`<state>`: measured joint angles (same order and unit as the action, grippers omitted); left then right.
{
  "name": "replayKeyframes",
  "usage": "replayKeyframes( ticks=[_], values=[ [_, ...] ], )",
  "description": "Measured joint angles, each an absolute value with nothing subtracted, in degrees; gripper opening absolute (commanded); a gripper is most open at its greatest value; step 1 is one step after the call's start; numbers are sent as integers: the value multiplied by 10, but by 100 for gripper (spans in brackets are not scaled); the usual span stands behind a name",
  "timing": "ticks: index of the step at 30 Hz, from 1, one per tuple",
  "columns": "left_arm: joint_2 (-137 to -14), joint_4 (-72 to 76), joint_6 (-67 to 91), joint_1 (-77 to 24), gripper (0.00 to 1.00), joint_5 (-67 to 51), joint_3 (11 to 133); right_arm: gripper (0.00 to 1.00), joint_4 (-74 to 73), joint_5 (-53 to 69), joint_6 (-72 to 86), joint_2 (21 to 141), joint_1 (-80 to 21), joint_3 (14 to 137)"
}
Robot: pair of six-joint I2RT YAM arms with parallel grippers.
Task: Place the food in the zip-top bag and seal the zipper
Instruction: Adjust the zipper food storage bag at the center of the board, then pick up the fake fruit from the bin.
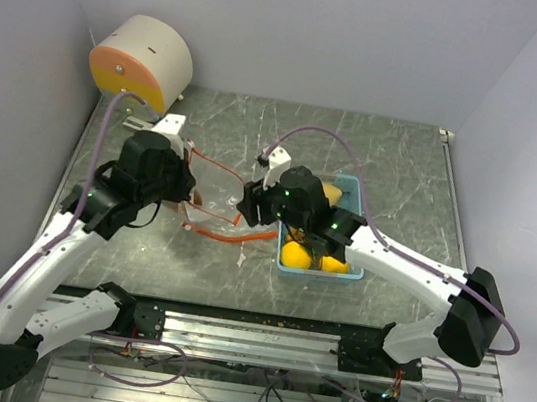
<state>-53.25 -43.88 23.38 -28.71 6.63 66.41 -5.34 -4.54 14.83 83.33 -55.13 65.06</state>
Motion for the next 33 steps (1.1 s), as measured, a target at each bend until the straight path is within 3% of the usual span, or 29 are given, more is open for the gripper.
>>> replayKeyframes(
  ticks=[2,4,9,13,21,28,33],
  values=[
    [-538,-402,236,-287,7,63,615,78,-62,-39,148,819,-551,627],
    [-566,-362,244,-287,7,53,555,80,-76,-39,147,798,-551,609],
    [-674,-332,257,-287,7,16,505,99,-101,-74,152,732,-550,592],
    [-662,-321,258,-287,7,7,507,100,-133,-152,183,698,-534,584],
    [-606,-317,257,-287,7,7,524,100,-196,-185,262,723,-387,488],
    [-596,-318,255,-287,7,6,524,100,-210,-149,298,733,-379,450],
    [-592,-318,253,-287,7,5,524,91,-203,-133,311,736,-378,433]
  ],
)
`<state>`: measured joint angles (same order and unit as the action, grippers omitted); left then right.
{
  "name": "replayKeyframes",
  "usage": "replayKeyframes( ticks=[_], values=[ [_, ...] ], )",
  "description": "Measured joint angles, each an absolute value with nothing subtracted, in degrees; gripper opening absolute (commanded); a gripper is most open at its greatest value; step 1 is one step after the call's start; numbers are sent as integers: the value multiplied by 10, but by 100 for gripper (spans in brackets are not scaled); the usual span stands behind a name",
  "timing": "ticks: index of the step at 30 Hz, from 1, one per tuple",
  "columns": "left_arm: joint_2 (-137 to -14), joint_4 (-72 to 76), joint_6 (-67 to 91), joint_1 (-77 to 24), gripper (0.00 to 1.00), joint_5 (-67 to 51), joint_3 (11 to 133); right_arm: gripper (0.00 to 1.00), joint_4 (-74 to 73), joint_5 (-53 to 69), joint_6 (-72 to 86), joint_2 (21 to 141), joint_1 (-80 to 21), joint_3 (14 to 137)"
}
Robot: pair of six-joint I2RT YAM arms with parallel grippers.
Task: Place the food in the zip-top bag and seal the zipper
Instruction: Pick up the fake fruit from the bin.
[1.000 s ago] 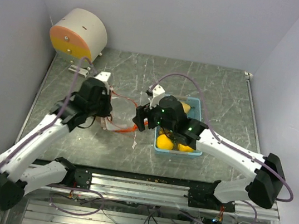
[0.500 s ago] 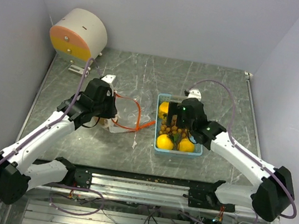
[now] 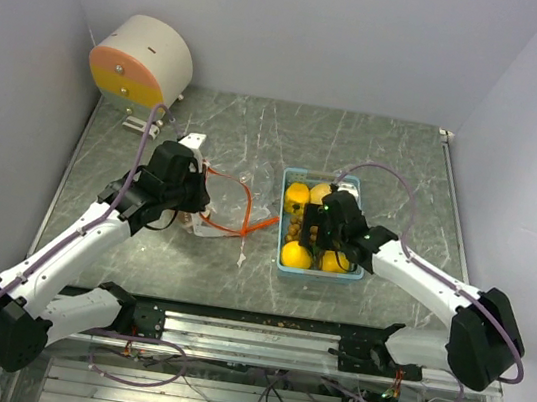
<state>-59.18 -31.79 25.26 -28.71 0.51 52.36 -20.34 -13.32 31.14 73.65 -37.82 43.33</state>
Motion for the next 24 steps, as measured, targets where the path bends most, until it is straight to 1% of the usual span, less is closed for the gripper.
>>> replayKeyframes(
  ticks=[5,6,9,10,12,14,15,17,24],
  values=[
    [-584,-320,250,-287,7,5,524,87,-178,-124,318,765,-378,431],
    [-582,-320,250,-287,7,5,524,84,-171,-123,320,772,-378,429],
    [-574,-321,250,-287,7,5,524,68,-154,-122,323,796,-376,426],
    [-573,-322,250,-287,7,5,524,58,-149,-122,324,802,-375,426],
    [-571,-324,249,-287,7,5,524,42,-143,-123,325,811,-375,426],
    [-570,-325,249,-287,7,5,524,29,-141,-125,325,815,-374,426],
    [-569,-325,249,-287,7,5,524,25,-145,-126,326,816,-374,426],
    [-569,-325,249,-287,7,5,524,21,-150,-129,326,812,-374,426],
    [-563,-329,249,-287,7,5,524,19,-207,-140,316,733,-373,453]
  ],
)
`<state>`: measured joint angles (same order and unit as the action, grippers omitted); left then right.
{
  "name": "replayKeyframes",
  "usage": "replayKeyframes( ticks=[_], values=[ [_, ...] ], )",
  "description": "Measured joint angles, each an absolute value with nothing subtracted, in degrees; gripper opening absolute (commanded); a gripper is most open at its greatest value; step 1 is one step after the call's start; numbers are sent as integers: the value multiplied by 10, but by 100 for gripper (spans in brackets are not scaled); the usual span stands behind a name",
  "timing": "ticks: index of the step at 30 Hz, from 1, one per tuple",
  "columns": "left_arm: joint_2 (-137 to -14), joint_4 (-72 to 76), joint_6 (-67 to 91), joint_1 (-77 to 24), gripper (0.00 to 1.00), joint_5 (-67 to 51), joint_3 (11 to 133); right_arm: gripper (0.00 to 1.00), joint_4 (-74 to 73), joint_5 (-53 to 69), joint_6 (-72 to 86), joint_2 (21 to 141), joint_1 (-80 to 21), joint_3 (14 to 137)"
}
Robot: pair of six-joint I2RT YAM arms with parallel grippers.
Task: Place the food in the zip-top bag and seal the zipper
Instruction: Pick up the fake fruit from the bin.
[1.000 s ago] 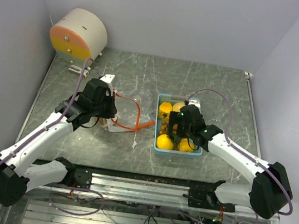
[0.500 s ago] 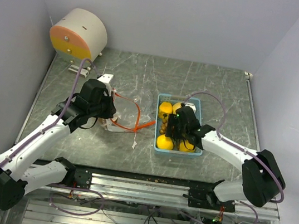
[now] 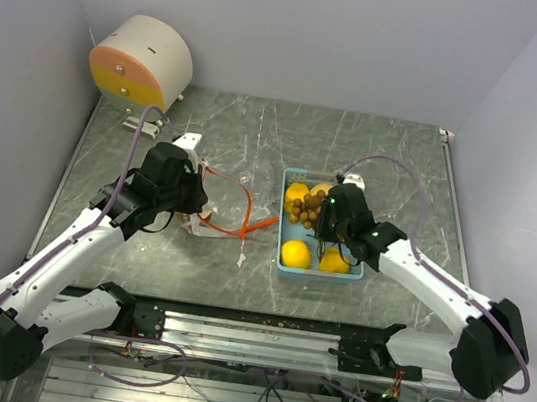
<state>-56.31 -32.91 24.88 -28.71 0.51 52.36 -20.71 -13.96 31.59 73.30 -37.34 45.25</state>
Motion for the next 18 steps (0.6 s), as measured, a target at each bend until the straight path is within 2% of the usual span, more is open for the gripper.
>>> replayKeyframes(
  ticks=[8,12,18],
  values=[
    [-560,-329,252,-287,7,1,524,17,-227,-97,260,637,-373,522],
    [-560,-328,258,-287,7,-7,524,15,-186,-4,233,611,-373,515],
    [-554,-317,269,-287,7,-23,524,15,-43,183,229,592,-373,456]
  ],
)
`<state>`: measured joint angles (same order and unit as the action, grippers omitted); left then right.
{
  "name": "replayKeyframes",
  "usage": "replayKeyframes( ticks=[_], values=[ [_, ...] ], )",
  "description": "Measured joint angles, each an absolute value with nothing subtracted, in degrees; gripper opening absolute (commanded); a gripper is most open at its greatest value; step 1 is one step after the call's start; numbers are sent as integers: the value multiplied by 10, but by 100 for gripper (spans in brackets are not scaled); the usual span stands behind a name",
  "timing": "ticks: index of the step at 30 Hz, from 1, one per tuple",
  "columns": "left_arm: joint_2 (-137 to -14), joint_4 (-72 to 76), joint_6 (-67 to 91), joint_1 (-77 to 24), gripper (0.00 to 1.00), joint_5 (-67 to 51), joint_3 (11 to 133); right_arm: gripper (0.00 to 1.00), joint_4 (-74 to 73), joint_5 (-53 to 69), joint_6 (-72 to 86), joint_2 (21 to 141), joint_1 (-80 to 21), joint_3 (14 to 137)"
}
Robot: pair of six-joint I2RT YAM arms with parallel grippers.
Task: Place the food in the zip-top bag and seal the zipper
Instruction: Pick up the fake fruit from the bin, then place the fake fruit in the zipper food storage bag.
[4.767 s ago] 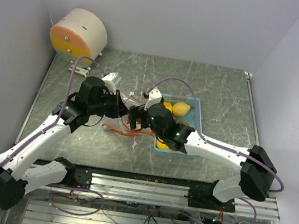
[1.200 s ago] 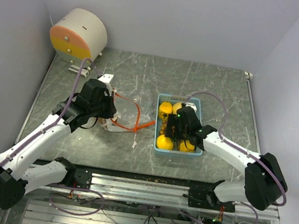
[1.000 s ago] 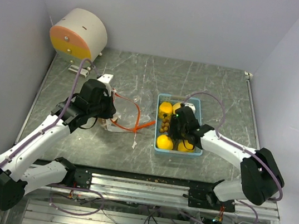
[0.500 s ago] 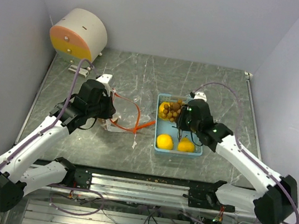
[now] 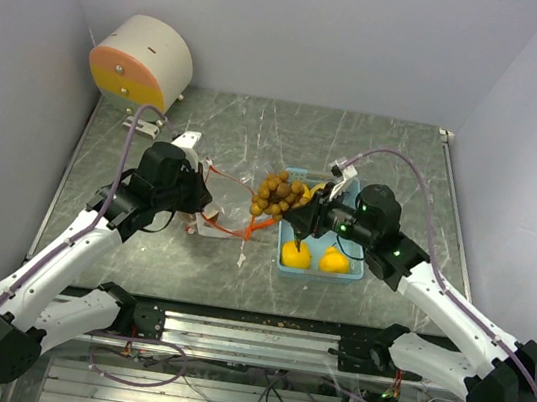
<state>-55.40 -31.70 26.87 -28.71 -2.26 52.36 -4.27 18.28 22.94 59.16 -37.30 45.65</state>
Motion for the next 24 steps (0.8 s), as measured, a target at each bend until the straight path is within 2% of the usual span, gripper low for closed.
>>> replayKeyframes(
  ticks=[6,12,17,24],
  values=[
    [-545,-310,277,-287,7,-32,524,15,121,343,258,602,-374,402],
    [-545,-298,283,-287,7,-39,524,15,279,442,307,618,-376,349],
    [-552,-282,290,-287,7,-53,523,14,357,477,329,670,-391,347],
    [-554,-276,292,-287,7,-74,523,13,348,450,310,731,-402,368]
  ],
)
